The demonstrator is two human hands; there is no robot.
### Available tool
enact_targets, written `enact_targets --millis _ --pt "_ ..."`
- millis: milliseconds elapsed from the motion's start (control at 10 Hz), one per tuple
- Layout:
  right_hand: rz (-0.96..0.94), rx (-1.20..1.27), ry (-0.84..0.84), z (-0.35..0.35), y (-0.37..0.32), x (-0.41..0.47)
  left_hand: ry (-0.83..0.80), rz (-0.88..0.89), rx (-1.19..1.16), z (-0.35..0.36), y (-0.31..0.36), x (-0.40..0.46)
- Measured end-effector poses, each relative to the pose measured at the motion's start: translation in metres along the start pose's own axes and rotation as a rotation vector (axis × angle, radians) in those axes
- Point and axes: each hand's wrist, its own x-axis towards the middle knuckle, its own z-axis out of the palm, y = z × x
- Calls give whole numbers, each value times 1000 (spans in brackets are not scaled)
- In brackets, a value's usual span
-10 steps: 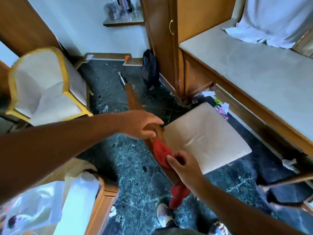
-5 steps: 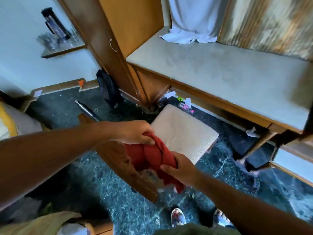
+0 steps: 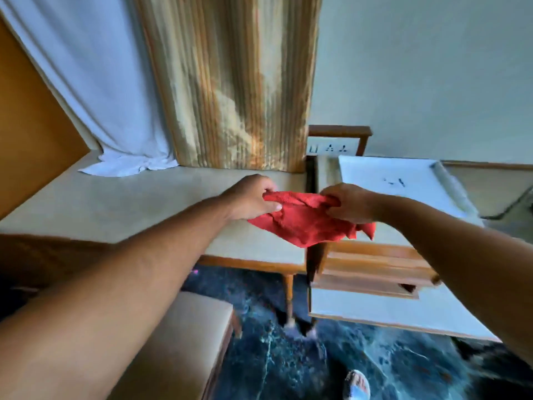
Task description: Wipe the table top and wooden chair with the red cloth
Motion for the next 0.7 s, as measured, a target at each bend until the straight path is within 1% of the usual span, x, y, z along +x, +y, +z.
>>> enact_targets --millis 100,200,300,400,500,600,700 --pt "95 6 91 -69 93 4 95 57 -45 31 62 106" --pt "124 -105 223 -125 177 12 164 95 -14 52 117 202" --pt "104 -404 331 -148 241 24 220 86 30 76 152 262" --pt "90 -434 278 -125 300 30 109 111 134 122 159 290" --pt "44 -459 -106 -62 342 18 -256 166 298 175 150 283" --pt "72 -417 -164 -14 364 9 -356 201 381 209 133 272" --pt "97 -363 -23 -10 364 28 -317 189 433 202 131 287"
